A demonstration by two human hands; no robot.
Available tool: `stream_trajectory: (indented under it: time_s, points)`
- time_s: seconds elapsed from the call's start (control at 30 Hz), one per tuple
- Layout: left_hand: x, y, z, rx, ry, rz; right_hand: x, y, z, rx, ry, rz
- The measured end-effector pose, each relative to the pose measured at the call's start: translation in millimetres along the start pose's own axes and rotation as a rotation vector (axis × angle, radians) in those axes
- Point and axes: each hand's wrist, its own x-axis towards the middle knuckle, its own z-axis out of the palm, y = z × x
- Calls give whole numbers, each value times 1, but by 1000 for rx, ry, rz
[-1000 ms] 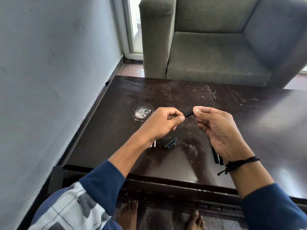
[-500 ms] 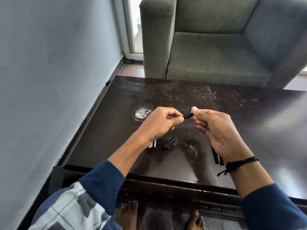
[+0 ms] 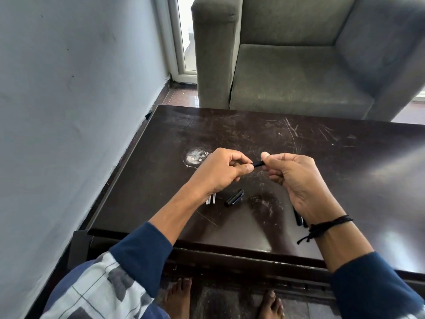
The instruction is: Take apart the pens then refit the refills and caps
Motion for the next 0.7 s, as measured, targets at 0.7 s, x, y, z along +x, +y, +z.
stream_trajectory:
  time_s: [0.7]
  points:
    - [-2,0,1,15,-11,-12,2,2,-3,-64,-45,-4]
